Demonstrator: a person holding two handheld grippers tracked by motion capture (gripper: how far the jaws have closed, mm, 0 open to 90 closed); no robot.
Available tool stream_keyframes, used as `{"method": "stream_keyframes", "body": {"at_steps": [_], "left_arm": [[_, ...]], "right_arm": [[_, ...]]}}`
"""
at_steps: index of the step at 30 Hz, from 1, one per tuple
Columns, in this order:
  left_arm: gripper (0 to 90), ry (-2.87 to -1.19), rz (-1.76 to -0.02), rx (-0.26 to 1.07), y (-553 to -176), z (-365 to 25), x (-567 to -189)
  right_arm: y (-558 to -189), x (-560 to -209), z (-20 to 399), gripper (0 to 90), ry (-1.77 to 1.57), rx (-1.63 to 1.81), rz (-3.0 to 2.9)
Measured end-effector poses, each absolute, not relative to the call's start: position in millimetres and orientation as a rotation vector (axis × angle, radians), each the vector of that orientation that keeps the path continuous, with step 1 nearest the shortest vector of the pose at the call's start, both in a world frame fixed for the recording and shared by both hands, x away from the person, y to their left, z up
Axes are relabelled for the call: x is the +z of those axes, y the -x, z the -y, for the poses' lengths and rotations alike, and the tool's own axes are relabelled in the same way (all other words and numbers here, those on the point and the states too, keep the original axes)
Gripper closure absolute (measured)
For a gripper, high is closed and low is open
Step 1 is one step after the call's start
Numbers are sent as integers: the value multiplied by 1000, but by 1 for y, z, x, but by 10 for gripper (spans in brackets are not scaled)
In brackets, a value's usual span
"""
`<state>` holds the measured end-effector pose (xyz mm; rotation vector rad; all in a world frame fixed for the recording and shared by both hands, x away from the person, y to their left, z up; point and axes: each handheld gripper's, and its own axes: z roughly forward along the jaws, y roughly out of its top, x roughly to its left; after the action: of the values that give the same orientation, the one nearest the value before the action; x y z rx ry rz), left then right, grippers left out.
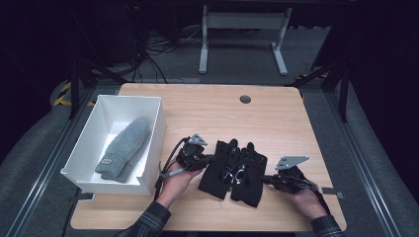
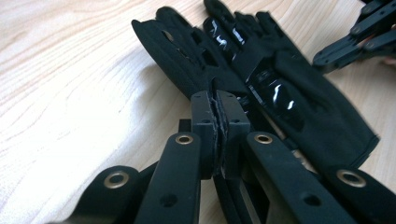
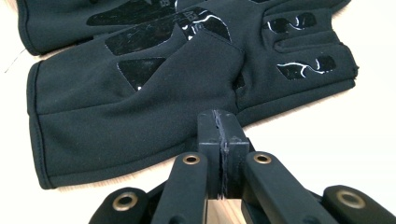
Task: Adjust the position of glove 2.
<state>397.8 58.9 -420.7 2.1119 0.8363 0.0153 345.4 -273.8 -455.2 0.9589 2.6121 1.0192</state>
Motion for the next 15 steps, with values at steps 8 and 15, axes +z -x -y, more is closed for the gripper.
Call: {"method": "stream_keyframes", "body": {"at_steps": [8,15], "left_arm": [[875,-2060,-815,-24,-401,-57,-409],[877,-2020,-804,-41,-405,-51,-402]], "right_arm": [[-350,-455,266,900,-946,1026,-2618],[-355,-455,259,900,-937,1042,-2619]]}}
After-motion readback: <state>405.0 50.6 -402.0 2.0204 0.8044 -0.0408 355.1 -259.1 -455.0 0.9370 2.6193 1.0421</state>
